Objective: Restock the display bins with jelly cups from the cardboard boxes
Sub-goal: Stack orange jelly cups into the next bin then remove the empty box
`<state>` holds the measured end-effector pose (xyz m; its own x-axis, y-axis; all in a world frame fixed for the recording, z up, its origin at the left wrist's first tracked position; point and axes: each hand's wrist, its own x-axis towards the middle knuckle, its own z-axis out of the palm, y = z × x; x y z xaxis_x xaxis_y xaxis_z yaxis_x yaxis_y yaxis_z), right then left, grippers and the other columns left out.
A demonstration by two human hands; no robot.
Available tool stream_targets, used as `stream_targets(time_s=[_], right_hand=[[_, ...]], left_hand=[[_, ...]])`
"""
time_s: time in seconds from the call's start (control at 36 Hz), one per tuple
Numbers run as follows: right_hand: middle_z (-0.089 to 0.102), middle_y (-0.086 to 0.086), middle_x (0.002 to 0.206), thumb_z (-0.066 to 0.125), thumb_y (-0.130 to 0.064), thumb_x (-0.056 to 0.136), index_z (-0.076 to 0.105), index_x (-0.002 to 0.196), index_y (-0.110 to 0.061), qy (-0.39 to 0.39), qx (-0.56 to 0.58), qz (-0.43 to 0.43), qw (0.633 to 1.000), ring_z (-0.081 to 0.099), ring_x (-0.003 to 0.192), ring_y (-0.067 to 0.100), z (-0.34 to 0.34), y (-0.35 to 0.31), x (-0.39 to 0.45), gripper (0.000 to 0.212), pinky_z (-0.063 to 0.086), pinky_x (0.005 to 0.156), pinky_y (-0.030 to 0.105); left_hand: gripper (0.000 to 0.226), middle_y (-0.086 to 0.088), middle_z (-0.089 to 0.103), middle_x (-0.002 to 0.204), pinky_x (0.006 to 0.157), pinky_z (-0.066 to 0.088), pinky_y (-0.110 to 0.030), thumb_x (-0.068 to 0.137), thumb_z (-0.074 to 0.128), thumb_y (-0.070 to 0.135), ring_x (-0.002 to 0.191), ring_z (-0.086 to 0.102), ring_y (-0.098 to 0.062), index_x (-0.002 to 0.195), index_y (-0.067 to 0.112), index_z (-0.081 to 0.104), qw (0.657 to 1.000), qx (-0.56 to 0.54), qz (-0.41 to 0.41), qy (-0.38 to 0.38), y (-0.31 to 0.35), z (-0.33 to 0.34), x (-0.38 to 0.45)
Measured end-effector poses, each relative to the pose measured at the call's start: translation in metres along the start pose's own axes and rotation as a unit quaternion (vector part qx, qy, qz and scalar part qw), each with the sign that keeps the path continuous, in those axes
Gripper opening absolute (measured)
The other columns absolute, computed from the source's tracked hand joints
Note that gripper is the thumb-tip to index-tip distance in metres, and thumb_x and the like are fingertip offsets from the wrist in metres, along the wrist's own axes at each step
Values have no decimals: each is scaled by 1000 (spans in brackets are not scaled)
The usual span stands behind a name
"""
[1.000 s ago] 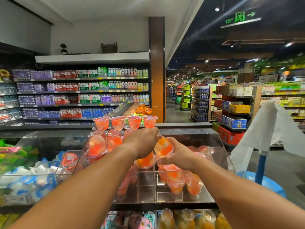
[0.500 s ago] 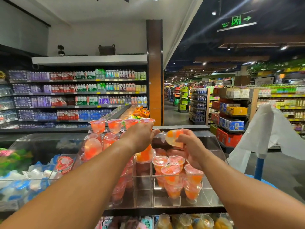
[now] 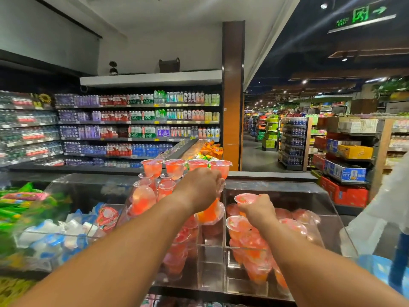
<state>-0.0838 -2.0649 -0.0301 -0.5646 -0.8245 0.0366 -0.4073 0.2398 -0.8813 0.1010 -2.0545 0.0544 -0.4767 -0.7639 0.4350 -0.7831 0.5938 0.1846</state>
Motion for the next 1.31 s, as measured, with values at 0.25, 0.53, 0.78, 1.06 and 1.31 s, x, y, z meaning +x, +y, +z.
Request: stream_targets(time_s=[0.25,0.53,0.78,1.06,1.31], right_hand=[[63,11,80,82,-23,80,60,75,-10,-14,8,-26,1000,61,77,29,28,-7,31,27,47,64,36],[54,5,68,82,-38,82,63,87,-3,-26,-21,-19,999,54,63,22,30,-7,38,40,37,54,32],[64,17,114,93,-38,69,51,123,-3,-49,-3,-13,999,60,97,30,17,-5,29,77,52,81,40],[62,3,74,85,-35,79,61,76,-9,-72,-194,-45,977,65,76,19,-17,-7,1,36,56,66,33],[63,3,80,83,-39,75,59,74,-15,-30,-344,-122,931,53,64,16,-67,-28,-26,34,34,48,27]], left_hand=[[38,-2,64,109,83,42,-33,107,41,42,101,55,-22,115,16,68,1000,20,-14,-5,-16,1,-5],[43,-2,63,118,95,45,-35,99,55,51,111,55,-20,117,15,71,999,29,3,-22,-10,2,-8],[58,-4,60,124,98,44,-35,87,67,59,117,53,-22,124,15,68,998,37,-2,-42,-2,3,-15],[91,-2,36,131,104,46,-40,65,92,48,118,48,-24,142,19,53,997,10,-25,-75,13,6,-19],[76,-6,42,134,103,42,-34,74,84,41,123,49,-26,141,22,54,997,-63,-39,-2,50,27,-9]])
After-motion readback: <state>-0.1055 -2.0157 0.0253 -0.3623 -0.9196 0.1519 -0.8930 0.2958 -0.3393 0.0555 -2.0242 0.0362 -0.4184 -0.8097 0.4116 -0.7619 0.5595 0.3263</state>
